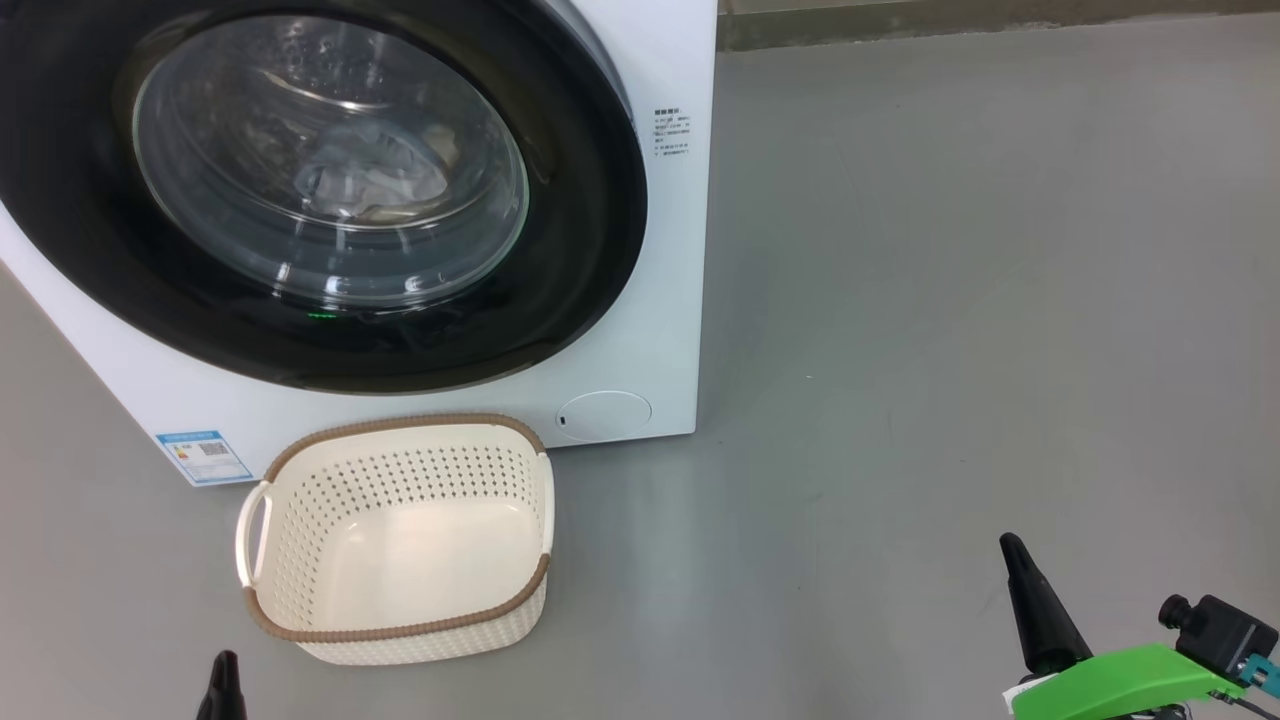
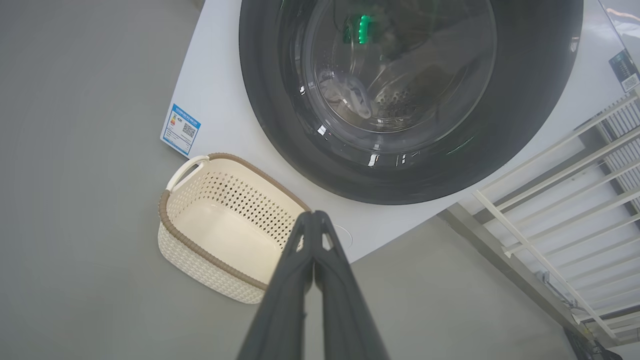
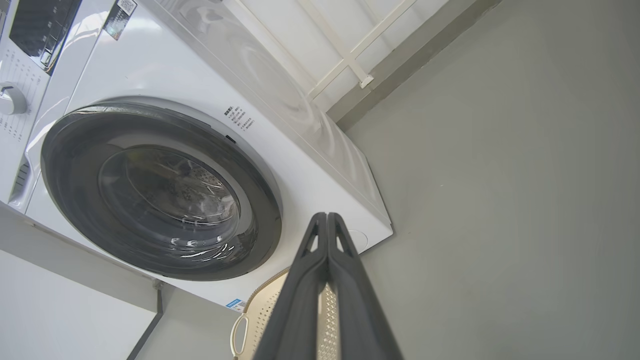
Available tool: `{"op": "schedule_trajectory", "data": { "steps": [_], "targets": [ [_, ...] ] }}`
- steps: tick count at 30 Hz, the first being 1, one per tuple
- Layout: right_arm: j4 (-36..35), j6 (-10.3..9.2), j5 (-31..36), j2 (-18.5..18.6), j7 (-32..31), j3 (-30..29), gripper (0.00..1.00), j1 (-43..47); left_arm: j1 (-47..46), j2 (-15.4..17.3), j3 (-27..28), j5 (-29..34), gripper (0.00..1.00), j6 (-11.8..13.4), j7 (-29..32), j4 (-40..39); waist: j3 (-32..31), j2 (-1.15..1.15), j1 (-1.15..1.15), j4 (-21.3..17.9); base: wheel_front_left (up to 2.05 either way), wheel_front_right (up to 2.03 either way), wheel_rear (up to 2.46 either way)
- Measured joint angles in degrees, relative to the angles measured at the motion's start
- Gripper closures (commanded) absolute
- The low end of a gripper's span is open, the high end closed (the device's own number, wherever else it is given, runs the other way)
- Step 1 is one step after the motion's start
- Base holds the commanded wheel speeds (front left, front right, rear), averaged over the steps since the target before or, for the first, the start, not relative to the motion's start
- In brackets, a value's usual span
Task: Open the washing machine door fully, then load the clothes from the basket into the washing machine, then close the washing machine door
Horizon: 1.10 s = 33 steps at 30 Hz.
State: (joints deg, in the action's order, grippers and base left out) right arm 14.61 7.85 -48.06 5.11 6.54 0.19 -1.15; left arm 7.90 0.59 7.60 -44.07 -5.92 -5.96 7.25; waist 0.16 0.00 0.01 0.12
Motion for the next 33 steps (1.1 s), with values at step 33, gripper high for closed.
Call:
{"op": "schedule_trajectory", "data": {
  "steps": [33],
  "targets": [
    [0.4, -0.02, -20.5, -1.0, -5.6, -3.2, 1.00, -1.3, -4.9, 0.6, -1.3, -22.0, 1.00, -0.6, 5.6, 3.6, 0.0, 0.00, 0.00, -0.1, 0.00, 0.00, 0.00]
  ]
}}
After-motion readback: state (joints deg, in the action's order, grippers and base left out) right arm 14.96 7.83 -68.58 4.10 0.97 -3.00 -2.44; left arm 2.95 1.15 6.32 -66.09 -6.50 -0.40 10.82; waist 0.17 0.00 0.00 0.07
